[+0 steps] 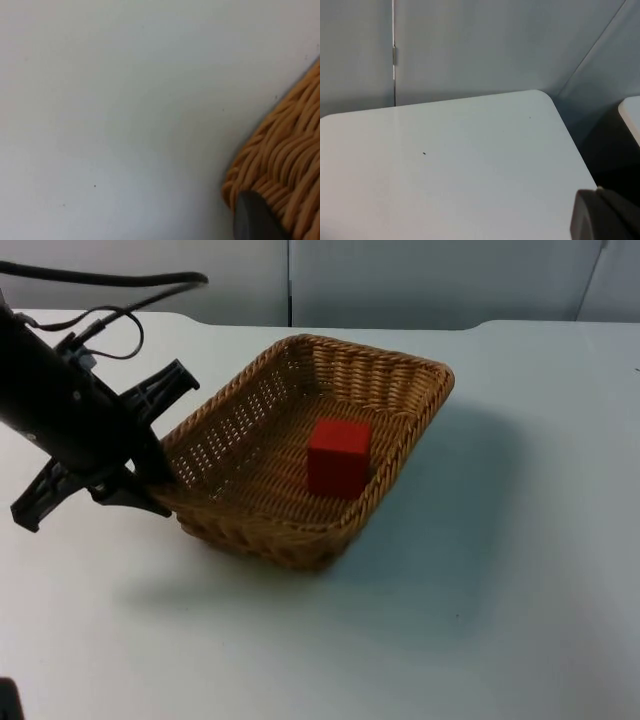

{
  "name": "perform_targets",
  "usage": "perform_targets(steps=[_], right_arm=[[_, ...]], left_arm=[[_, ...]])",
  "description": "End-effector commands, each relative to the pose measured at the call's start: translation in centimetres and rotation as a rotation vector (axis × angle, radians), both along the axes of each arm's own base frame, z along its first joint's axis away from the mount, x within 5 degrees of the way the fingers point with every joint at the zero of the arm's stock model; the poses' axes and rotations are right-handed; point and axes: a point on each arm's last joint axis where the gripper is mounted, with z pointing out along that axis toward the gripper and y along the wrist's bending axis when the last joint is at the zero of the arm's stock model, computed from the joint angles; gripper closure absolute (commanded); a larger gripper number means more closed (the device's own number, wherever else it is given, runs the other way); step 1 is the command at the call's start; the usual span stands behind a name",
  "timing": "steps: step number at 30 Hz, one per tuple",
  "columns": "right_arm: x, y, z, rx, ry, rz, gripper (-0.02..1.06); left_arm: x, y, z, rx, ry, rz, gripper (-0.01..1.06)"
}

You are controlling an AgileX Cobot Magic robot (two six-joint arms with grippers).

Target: Pick up the basket with the left hand and place the cube into the basket with the right hand.

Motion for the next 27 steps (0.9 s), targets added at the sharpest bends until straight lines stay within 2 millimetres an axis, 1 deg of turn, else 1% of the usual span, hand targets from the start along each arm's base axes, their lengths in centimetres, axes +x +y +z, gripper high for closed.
perform_targets(steps=[1,12,15,16,18,19,20,21,23,24,25,26,27], right_arm=[[-0.07,-0.15,0.40,0.003,-0.024,-0.001,1.05],[0.03,-0.10,0.50,0.002,-0.037,0.008,1.05],[0.04,-0.09,0.51,0.002,-0.039,0.009,1.05],[0.04,-0.09,0.51,0.002,-0.039,0.009,1.05],[0.05,-0.08,0.52,0.002,-0.041,0.010,1.05],[0.05,-0.08,0.52,0.002,-0.041,0.010,1.05],[0.05,-0.08,0.52,0.002,-0.041,0.010,1.05],[0.05,-0.08,0.52,0.002,-0.041,0.010,1.05],[0.05,-0.08,0.52,0.002,-0.041,0.010,1.05],[0.05,-0.08,0.52,0.002,-0.041,0.010,1.05],[0.07,-0.08,0.53,0.002,-0.043,0.011,1.05],[0.07,-0.08,0.53,0.002,-0.043,0.011,1.05],[0.08,-0.06,0.54,0.004,-0.044,0.012,1.05]], left_arm=[[0.27,-0.24,-0.06,-0.014,0.007,0.041,1.05],[0.29,-0.24,-0.14,-0.011,0.003,0.034,1.05],[0.25,-0.26,-0.13,-0.014,0.006,0.031,1.04],[0.19,-0.30,-0.13,-0.017,0.011,0.027,1.01],[0.10,-0.36,-0.11,-0.024,0.020,0.021,0.90],[0.07,-0.38,-0.11,-0.026,0.023,0.019,0.82],[0.07,-0.38,-0.11,-0.026,0.023,0.019,0.82],[0.04,-0.40,-0.10,-0.028,0.025,0.017,0.73],[-0.01,-0.44,-0.09,-0.033,0.031,0.014,0.51],[-0.01,-0.44,-0.09,-0.033,0.031,0.014,0.51],[-0.04,-0.46,-0.08,-0.034,0.033,0.012,0.38],[-0.04,-0.46,-0.08,-0.034,0.033,0.012,0.31],[-0.04,-0.46,-0.08,-0.034,0.033,0.012,0.27]])
